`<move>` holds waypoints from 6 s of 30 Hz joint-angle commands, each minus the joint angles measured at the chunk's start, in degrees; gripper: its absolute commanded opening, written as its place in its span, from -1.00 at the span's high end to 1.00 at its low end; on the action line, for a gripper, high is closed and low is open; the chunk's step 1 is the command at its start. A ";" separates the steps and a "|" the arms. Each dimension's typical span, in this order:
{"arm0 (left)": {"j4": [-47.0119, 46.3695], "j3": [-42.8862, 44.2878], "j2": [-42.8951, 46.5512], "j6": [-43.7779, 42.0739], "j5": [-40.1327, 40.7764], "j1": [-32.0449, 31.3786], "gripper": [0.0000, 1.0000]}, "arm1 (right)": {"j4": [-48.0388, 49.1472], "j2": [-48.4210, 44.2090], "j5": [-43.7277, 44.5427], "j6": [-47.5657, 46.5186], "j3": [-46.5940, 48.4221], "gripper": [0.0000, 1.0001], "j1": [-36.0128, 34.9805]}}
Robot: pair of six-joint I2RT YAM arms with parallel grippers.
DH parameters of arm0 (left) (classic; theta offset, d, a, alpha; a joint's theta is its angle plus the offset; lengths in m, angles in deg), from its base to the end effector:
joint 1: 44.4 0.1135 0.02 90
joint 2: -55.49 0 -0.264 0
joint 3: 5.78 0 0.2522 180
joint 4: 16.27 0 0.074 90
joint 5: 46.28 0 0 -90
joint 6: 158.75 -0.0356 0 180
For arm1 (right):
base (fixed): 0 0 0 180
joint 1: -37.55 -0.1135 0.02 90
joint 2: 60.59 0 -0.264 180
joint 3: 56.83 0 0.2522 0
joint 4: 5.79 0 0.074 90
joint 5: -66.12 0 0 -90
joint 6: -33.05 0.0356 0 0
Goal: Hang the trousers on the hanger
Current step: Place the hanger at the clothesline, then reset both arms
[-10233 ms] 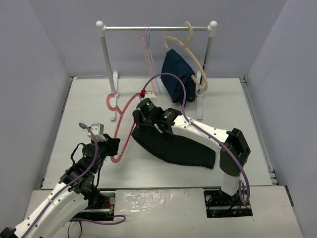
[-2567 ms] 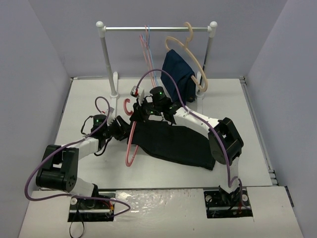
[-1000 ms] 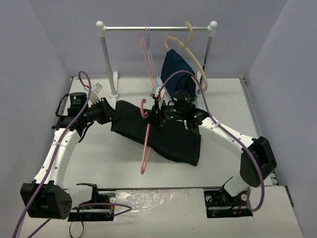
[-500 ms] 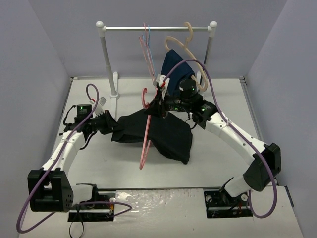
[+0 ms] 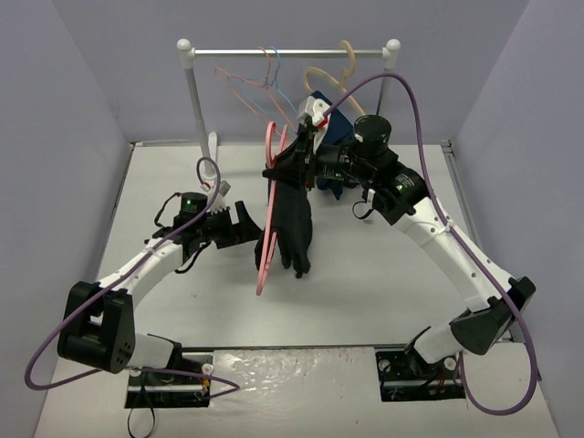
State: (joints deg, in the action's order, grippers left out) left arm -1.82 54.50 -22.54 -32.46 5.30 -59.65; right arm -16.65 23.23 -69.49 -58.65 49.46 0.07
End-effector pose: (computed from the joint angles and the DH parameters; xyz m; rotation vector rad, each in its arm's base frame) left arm 0.2756 -0.0981 0.2406 0.0144 2.2507 -1.2240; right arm 0.2397 0.2158 0.4923 -1.1068 1.0369 1.0472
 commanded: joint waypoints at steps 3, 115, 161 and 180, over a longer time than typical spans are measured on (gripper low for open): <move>13.49 8.34 11.25 -7.49 15.12 3.54 -0.71 | 7.48 -0.68 1.92 0.29 6.78 1.00 -0.14; 24.18 81.49 -20.35 -26.41 40.57 -3.03 1.00 | -12.53 -39.66 51.35 4.30 -28.69 -1.00 0.65; 41.59 9.64 48.45 -20.70 55.51 -0.48 -0.84 | -20.77 -49.20 75.65 6.86 -33.64 -1.00 0.65; 40.73 0.13 57.89 -16.66 56.71 -0.48 -0.89 | -21.65 -54.29 71.96 11.43 -41.06 -1.00 0.65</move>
State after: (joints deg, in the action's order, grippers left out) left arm 42.05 55.16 34.82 -51.22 60.58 -60.41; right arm -41.73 -31.53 2.36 -47.96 7.98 0.45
